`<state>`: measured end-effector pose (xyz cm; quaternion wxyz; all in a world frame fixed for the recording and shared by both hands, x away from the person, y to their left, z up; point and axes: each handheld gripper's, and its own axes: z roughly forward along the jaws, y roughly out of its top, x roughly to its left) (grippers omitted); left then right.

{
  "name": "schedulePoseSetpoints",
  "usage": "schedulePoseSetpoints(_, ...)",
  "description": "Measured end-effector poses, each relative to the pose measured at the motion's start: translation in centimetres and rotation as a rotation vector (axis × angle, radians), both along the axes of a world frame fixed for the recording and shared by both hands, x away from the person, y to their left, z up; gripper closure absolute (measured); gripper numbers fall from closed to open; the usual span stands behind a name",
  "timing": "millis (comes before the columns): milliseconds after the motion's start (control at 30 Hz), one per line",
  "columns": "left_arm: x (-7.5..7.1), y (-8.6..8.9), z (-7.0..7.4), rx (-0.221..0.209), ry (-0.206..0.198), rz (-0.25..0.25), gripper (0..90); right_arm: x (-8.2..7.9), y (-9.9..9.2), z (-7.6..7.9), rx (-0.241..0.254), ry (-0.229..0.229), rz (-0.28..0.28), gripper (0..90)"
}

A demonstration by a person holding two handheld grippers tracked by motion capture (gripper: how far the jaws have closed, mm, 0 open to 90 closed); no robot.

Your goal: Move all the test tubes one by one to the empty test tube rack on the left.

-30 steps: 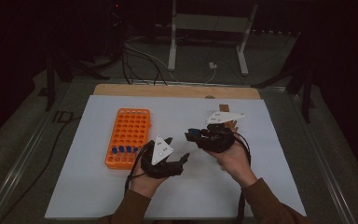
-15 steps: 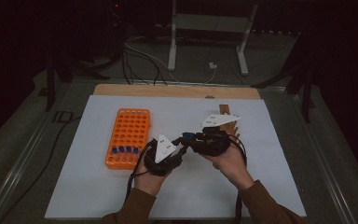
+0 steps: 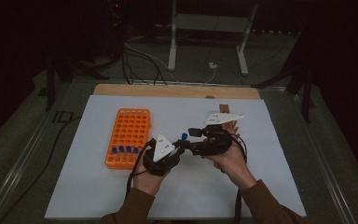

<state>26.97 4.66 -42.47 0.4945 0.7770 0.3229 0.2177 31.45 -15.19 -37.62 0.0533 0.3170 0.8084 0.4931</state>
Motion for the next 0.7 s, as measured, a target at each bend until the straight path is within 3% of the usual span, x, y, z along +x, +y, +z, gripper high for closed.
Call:
schedulePoseSetpoints(167,0.1,0.5,0.0,-0.011,0.012,0.013,77.1,0.0,-0.6,0.2,0.009,-0.015,-0.035,17.2)
schedulePoseSetpoints(433,-0.1,1.4,0.1,-0.026,0.017,0.026,77.1,0.1,-1.7,0.0,-0.013,-0.067,-0.085,4.1)
schedulePoseSetpoints(700,-0.4,2.7,0.4,-0.049,0.024,0.028,77.1,0.4,-2.7,-0.9,-0.065,-0.099,-0.148,1.4)
